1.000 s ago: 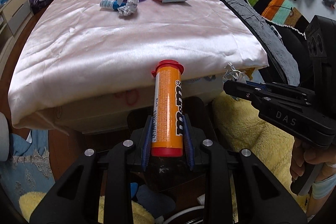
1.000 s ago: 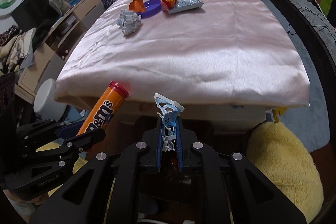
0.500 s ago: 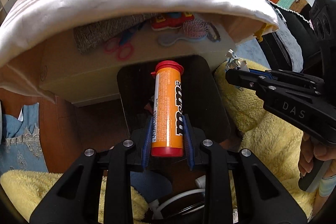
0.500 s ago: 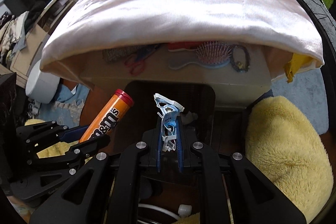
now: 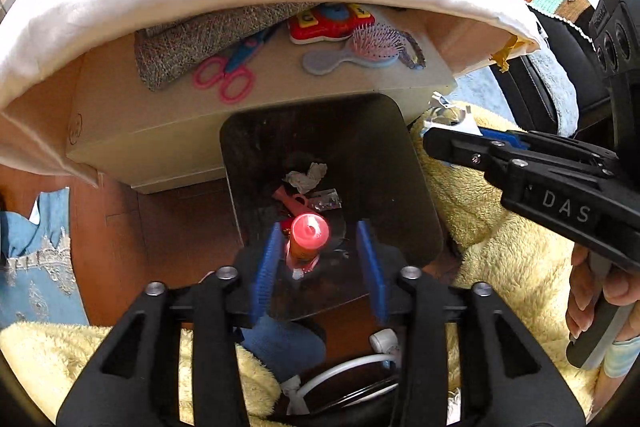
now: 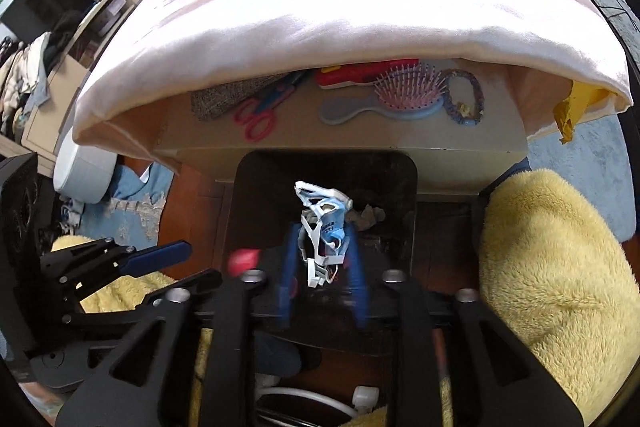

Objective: Collect trash
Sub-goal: 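Open both tools to drop the wrapper and tube into the bin, then grasp the crumpled white paper with the left tool while the right tool grasps the orange candy wrapper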

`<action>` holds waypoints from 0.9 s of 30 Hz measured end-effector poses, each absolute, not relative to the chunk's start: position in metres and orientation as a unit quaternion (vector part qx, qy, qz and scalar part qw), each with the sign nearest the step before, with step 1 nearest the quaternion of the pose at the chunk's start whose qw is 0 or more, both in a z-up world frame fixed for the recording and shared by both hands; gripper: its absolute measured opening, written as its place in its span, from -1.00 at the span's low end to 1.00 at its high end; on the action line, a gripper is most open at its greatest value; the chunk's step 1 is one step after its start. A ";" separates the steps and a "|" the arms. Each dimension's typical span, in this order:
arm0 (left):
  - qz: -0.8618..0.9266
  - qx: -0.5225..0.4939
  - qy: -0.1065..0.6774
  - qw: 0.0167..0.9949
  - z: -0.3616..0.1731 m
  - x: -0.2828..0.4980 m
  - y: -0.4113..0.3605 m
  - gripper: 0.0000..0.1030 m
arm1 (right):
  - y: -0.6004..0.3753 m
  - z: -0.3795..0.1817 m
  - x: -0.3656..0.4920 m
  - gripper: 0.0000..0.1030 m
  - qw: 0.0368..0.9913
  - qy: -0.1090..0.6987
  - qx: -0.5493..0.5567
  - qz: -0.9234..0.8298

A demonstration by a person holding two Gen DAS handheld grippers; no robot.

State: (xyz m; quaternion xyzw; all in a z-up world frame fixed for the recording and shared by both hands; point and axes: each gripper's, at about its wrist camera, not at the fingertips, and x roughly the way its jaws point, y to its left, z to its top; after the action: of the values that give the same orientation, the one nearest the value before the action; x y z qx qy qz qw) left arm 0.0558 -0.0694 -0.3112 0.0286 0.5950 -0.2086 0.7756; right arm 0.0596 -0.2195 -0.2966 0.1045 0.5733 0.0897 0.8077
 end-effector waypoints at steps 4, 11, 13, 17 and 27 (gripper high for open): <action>-0.201 0.032 0.589 0.782 -0.305 0.058 -0.065 -0.08 | -0.226 -0.293 0.061 -0.01 0.811 0.568 0.111 0.078; -0.174 0.039 0.569 0.803 -0.283 0.064 -0.049 0.50 | -0.244 -0.272 0.062 0.82 0.829 0.544 0.119 0.042; -0.168 0.038 0.560 0.810 -0.273 0.066 -0.045 0.63 | -0.249 -0.262 0.063 0.87 0.836 0.534 0.121 0.034; -0.158 0.031 0.541 0.825 -0.253 0.073 -0.035 0.83 | -0.255 -0.242 0.071 0.88 0.848 0.516 0.119 0.033; -0.149 0.030 0.506 0.849 -0.214 0.107 -0.029 0.84 | -0.258 -0.212 0.106 0.93 0.868 0.483 0.113 0.036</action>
State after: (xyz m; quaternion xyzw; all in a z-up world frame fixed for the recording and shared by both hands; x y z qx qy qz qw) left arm 0.1073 -0.0290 -0.2140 0.0295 0.5056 -0.1487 0.8493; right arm 0.1065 -0.2579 -0.2116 0.1127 0.4826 0.0363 0.8678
